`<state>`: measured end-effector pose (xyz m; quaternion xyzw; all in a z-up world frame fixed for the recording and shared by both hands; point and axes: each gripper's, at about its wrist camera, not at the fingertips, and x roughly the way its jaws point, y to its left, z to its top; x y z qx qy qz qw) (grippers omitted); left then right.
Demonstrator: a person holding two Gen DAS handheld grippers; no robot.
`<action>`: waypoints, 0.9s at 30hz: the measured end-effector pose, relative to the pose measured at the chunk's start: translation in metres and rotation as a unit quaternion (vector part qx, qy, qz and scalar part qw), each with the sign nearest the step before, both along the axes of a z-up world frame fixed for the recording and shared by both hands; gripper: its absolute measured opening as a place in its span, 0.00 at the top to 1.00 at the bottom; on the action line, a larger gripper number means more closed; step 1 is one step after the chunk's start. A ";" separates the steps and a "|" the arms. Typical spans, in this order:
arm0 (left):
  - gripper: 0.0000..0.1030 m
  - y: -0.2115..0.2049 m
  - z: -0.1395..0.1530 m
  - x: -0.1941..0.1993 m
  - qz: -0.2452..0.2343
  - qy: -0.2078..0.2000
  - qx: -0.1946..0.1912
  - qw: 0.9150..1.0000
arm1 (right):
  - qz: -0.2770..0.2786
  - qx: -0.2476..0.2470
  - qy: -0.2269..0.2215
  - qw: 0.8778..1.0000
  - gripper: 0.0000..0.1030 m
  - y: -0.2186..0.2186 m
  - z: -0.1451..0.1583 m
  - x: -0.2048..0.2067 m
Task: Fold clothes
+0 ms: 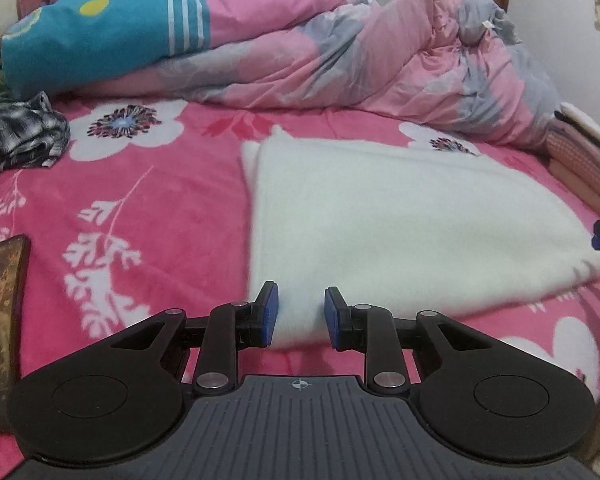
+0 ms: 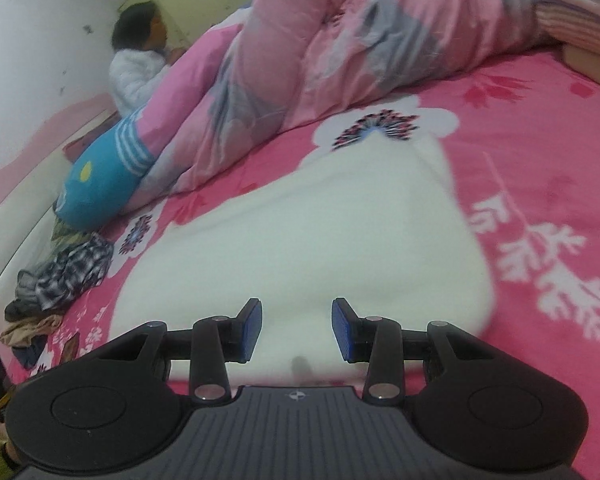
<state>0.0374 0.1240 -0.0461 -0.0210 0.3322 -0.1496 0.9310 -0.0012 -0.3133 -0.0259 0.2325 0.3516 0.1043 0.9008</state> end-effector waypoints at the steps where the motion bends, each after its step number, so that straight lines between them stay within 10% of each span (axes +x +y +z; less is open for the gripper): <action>1: 0.76 0.001 0.004 -0.004 -0.002 0.004 -0.003 1.000 | -0.011 -0.002 -0.003 1.000 0.60 -0.006 0.000 -0.003; 10: 0.75 -0.019 0.025 -0.003 -0.020 0.008 -0.060 0.998 | -0.132 0.009 -0.008 0.991 0.60 -0.073 0.000 -0.028; 20: 0.67 -0.072 -0.002 0.031 -0.026 0.022 -0.030 0.999 | -0.078 -0.063 -0.038 0.994 0.60 -0.050 -0.008 -0.012; 23: 0.67 -0.068 -0.008 0.030 -0.025 0.021 -0.040 0.999 | -0.070 -0.093 0.012 0.993 0.61 -0.048 -0.035 -0.004; 27: 0.67 -0.067 -0.009 0.026 -0.030 0.015 -0.039 0.999 | -0.076 -0.044 0.009 0.996 0.61 -0.064 -0.045 -0.015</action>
